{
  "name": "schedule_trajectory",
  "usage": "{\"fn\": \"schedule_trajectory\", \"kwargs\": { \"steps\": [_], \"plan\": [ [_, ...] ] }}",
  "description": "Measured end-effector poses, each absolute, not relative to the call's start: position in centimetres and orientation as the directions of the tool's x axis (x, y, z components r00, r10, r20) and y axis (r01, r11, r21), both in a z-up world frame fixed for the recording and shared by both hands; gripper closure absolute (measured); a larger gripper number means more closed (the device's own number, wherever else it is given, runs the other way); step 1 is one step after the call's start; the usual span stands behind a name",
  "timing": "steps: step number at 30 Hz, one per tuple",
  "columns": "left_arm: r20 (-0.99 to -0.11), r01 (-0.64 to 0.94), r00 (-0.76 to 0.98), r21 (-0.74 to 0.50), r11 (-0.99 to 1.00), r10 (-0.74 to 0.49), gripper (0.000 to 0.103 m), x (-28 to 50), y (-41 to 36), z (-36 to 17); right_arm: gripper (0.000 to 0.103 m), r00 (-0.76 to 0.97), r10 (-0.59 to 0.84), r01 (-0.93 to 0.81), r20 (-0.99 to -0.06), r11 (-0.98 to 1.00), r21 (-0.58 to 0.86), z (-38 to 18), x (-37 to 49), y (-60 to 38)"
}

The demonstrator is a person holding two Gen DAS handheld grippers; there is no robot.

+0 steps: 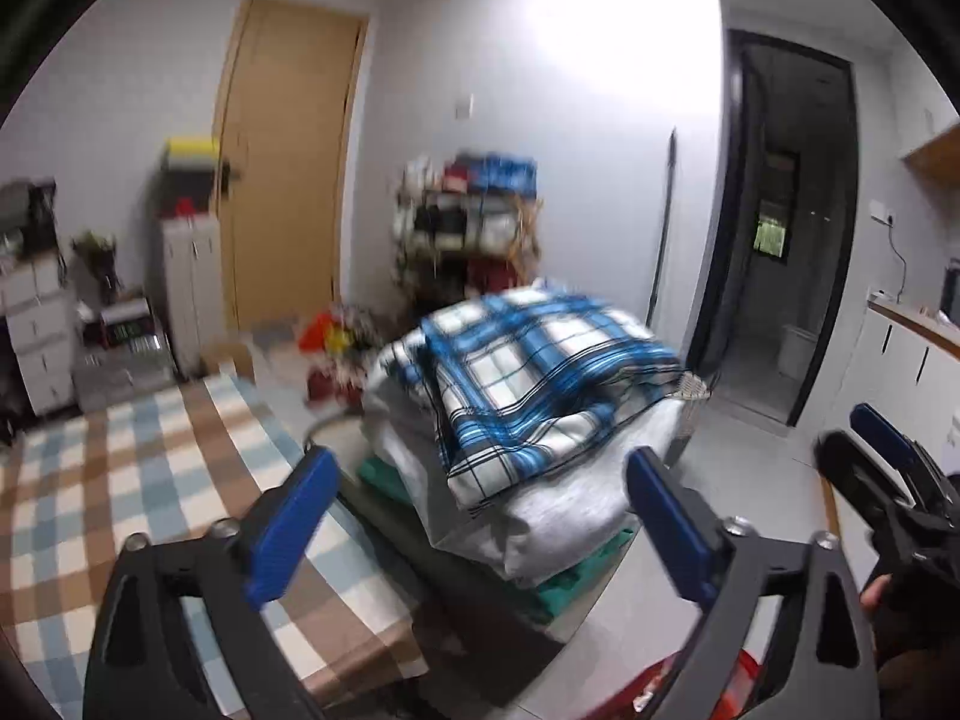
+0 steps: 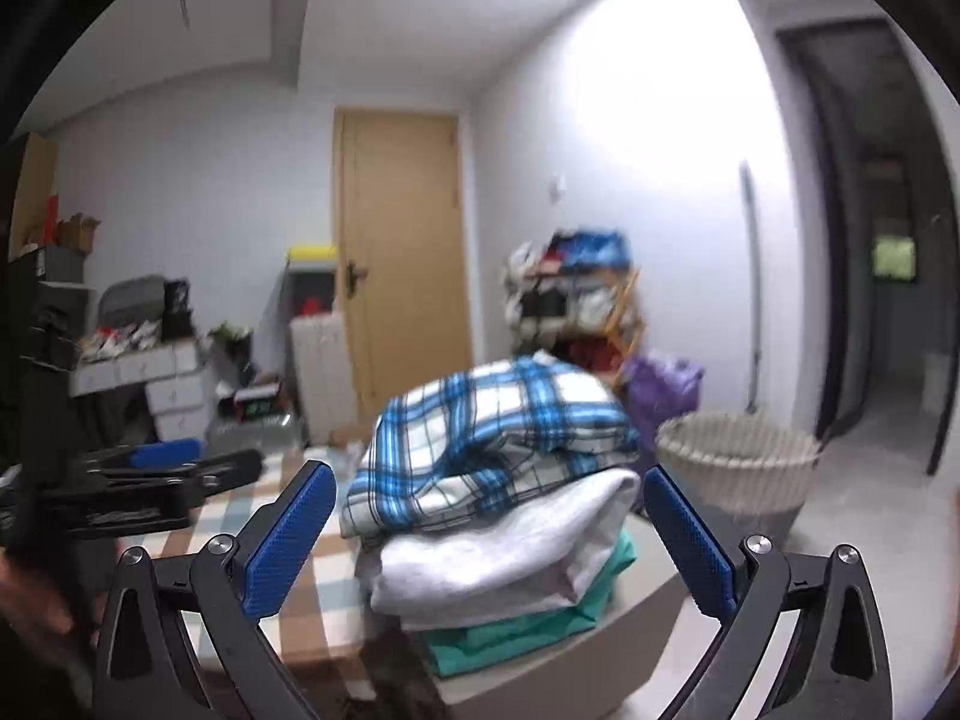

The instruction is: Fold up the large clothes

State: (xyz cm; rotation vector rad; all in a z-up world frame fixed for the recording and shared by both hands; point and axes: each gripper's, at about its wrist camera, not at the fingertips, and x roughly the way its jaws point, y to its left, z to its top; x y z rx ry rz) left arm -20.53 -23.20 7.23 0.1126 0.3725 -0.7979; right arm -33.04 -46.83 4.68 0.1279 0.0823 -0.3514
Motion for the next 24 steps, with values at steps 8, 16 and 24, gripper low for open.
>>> {"fn": "schedule_trajectory", "kwargs": {
  "steps": [8,16,24],
  "plan": [
    [-0.323,0.653,0.711,-0.027,0.757,-0.625,0.001,-23.2,-21.8,6.3,0.000,0.925,-0.380,0.376,0.011,0.918,0.126,5.6,-37.2,-44.5],
    [-0.325,0.638,0.728,0.000,0.770,-0.603,0.001,-23.1,-22.9,5.4,0.000,0.920,-0.391,0.386,0.015,0.912,0.137,5.1,-38.8,-44.5],
    [-0.332,0.641,0.725,0.006,0.768,-0.603,0.001,-23.7,-23.6,4.7,0.000,0.914,-0.405,0.398,0.015,0.903,0.161,4.4,-39.3,-45.4]
  ]
}}
